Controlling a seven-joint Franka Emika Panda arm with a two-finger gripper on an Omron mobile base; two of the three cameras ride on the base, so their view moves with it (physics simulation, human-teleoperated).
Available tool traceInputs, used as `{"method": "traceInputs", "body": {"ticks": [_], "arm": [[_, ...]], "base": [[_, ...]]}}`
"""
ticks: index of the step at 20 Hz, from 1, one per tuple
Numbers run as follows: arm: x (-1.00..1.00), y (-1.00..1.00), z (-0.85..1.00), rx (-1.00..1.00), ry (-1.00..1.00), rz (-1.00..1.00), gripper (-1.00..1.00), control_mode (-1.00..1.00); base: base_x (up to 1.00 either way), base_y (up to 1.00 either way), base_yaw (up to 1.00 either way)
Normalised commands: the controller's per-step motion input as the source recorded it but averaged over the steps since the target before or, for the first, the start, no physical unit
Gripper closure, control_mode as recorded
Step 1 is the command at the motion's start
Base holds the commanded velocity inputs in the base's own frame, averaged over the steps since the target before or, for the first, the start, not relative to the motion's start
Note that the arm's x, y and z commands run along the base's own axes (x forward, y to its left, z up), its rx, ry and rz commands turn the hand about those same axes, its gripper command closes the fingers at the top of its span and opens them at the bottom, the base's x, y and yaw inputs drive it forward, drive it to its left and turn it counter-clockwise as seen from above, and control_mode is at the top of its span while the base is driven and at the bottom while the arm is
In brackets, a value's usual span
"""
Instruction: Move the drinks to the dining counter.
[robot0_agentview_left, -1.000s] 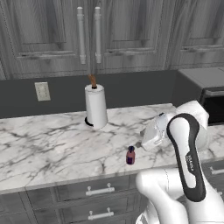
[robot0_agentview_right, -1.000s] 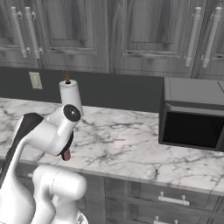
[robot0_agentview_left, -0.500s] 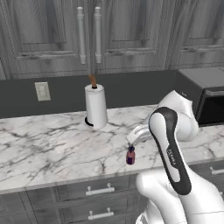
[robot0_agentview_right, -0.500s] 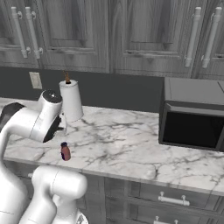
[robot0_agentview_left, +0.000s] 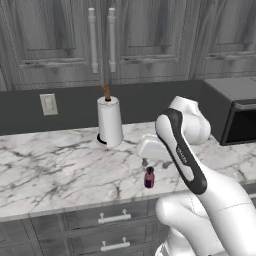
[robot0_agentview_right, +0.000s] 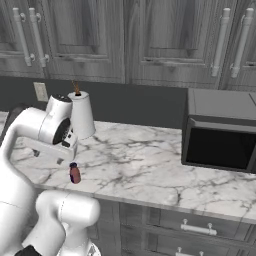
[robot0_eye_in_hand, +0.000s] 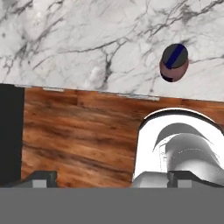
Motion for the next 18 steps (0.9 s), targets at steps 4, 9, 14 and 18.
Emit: {"method": "traceInputs", "body": {"ticks": [4,9,14,18], "arm": [[0.02,-0.01,-0.32,-0.04,-0.08,-0.13,-1.00,-1.00],[0.00,-0.03,-0.21,-0.02,-0.20,-0.11,-1.00,-1.00],[0.05,-0.08,-0.18,-0.09,-0.13,-0.06,-1.00,-1.00],[0.13,-0.02,-0.18,-0.11,-0.02,-0.02,-1.00,-1.00]], "base": [[0.00,0.00,0.00],[0.00,0.00,0.00],[0.00,0.00,0.00],[0.00,0.00,0.00]]}}
